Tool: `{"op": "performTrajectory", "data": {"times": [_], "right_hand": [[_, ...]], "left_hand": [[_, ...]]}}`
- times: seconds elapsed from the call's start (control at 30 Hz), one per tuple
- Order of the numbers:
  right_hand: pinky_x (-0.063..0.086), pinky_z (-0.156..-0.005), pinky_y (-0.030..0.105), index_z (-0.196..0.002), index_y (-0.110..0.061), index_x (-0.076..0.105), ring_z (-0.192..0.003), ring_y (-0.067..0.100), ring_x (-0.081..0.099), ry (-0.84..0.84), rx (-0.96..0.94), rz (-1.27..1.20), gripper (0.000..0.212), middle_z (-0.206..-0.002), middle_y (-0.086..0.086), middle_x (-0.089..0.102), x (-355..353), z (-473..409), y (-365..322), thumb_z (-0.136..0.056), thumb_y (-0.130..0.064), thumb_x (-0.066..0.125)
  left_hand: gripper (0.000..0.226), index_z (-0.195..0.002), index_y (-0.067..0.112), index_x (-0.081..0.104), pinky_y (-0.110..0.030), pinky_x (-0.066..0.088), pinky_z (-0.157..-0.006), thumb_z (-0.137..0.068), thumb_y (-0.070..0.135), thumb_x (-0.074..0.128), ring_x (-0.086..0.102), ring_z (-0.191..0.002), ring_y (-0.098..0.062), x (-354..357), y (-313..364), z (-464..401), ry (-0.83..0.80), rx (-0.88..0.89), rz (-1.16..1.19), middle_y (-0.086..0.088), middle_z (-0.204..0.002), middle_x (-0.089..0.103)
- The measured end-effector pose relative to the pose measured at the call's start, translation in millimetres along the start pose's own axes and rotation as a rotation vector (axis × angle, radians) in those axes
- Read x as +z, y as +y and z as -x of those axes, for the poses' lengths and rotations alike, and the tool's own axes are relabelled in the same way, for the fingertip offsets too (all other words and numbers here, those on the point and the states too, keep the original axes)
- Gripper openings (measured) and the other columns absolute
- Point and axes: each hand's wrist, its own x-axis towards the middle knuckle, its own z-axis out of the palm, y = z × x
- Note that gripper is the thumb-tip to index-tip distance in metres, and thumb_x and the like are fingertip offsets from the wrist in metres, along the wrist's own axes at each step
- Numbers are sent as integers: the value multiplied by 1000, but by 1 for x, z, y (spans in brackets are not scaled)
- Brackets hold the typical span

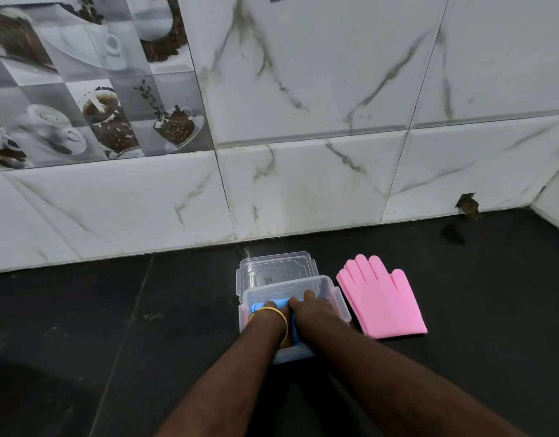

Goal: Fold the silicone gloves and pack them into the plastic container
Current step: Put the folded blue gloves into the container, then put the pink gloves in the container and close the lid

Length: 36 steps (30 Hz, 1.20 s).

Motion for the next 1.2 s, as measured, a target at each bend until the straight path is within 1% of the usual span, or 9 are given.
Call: {"op": "performTrajectory", "data": {"times": [0.37,0.5,0.63,0.77,0.83,0.97,1.03,1.1,1.2], "right_hand": [[43,-105,41,-139,-11,48,-128,33,49,28,-50,1,41,-140,13,46,-6,18,4,-99,-20,46],[47,-102,36,-132,-7,57,-127,28,54,-19,-123,75,37,-138,12,55,-17,24,14,-95,-15,55],[52,-95,39,-118,-5,62,-115,32,60,122,-217,-6,30,-124,16,62,-26,29,30,-89,-3,53],[46,-80,32,-103,-9,65,-105,31,62,335,-315,-167,26,-111,13,66,-50,32,58,-85,-1,49],[42,-74,29,-97,-11,66,-99,29,62,463,-335,-261,23,-103,12,68,-63,34,81,-82,-3,49],[50,-84,35,-101,-12,67,-98,25,62,618,-245,-450,21,-104,8,67,-77,36,135,-85,-11,55],[49,-90,38,-110,-13,63,-105,26,59,593,-127,-490,24,-113,9,63,-74,34,160,-87,-15,56],[51,-89,41,-113,-15,59,-107,27,57,552,13,-489,27,-118,9,59,-65,31,181,-87,-20,59],[51,-92,43,-128,-16,48,-119,31,52,427,243,-479,54,-130,10,51,-45,30,206,-79,-24,69]], "left_hand": [[67,-148,27,33,-46,33,-115,-88,37,60,40,-139,-28,-3,10,6,-84,-83,-113,1,-154,37],[55,-141,16,47,-45,37,-112,-88,26,61,47,-133,-30,-11,23,9,-147,-183,-138,-10,-145,49],[45,-134,19,54,-40,44,-104,-90,28,58,57,-123,-27,-33,42,13,-131,-274,-182,-3,-136,57],[44,-129,26,58,-39,48,-99,-85,24,61,61,-116,-25,-65,68,13,34,-289,-140,-1,-127,63],[41,-125,21,61,-40,50,-98,-84,22,60,63,-112,-27,-78,86,9,168,-248,-33,-5,-122,66],[34,-111,4,67,-35,50,-89,-87,26,56,64,-107,-34,-86,137,0,314,-140,166,-18,-114,69],[33,-111,2,63,-36,50,-87,-89,24,54,63,-107,-36,-78,163,-7,332,-104,245,-20,-114,67],[37,-123,4,51,-41,49,-93,-89,17,49,58,-113,-38,-62,186,-13,308,-69,276,-23,-122,58],[66,-148,3,12,-45,34,-111,-89,11,41,27,-141,-39,-34,205,-20,207,-135,274,-22,-152,22]]}}
